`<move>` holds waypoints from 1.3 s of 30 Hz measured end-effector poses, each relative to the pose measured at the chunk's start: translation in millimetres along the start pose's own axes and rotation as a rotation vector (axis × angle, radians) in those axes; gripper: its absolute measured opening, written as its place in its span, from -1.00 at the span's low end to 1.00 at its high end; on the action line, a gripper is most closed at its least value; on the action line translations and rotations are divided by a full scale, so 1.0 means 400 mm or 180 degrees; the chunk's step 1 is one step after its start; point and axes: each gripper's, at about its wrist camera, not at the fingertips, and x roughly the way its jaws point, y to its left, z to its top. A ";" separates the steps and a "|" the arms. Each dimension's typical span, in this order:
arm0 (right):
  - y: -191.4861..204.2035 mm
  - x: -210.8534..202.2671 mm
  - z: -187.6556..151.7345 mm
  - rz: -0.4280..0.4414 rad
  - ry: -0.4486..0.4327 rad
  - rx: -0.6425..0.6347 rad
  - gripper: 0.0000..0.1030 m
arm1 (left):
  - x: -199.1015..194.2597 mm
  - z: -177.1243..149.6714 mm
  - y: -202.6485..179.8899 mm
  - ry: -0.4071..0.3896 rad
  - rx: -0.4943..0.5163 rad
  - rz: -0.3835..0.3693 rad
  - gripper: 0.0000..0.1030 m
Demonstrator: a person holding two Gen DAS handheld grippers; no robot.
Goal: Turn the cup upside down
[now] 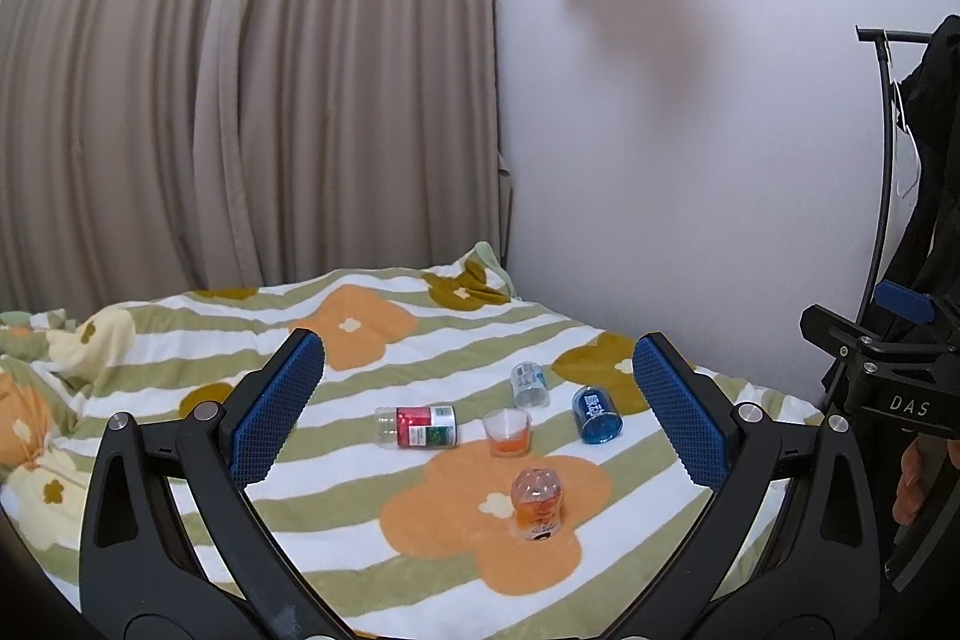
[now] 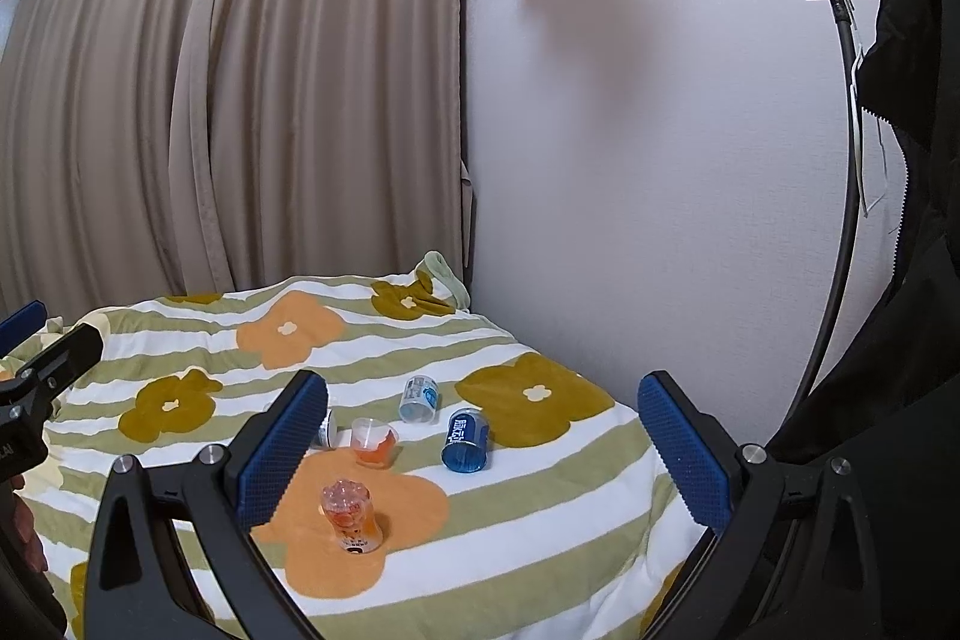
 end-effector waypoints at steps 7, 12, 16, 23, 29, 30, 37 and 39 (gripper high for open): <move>0.002 -0.003 0.010 -0.0007 -0.0006 0.0002 1.00 | -0.003 0.003 -0.002 -0.0013 0.0004 -0.0002 0.99; 0.003 -0.002 0.012 -0.0008 -0.0015 0.0003 1.00 | -0.004 0.008 0.001 -0.0039 -0.0003 0.0012 0.99; 0.005 -0.001 0.016 -0.0008 -0.0020 0.0005 1.00 | -0.006 0.009 0.001 -0.0044 -0.0004 0.0014 0.99; 0.012 0.001 0.028 -0.0020 -0.0036 0.0006 1.00 | -0.008 0.013 0.001 -0.0053 0.0007 0.0012 0.99; 0.011 0.000 0.028 -0.0025 -0.0043 0.0007 1.00 | -0.013 0.013 0.001 -0.0050 0.0039 0.0024 0.99; 0.012 0.001 0.029 -0.0028 -0.0044 0.0006 1.00 | -0.016 0.013 0.000 -0.0056 0.0051 0.0027 0.99; 0.014 0.002 0.032 -0.0033 -0.0043 -0.0003 1.00 | -0.031 0.014 -0.003 -0.0209 0.0062 0.0148 0.99; 0.015 0.005 0.034 -0.0031 -0.0042 0.0007 1.00 | -0.031 0.016 -0.007 -0.0218 0.0098 0.0162 0.99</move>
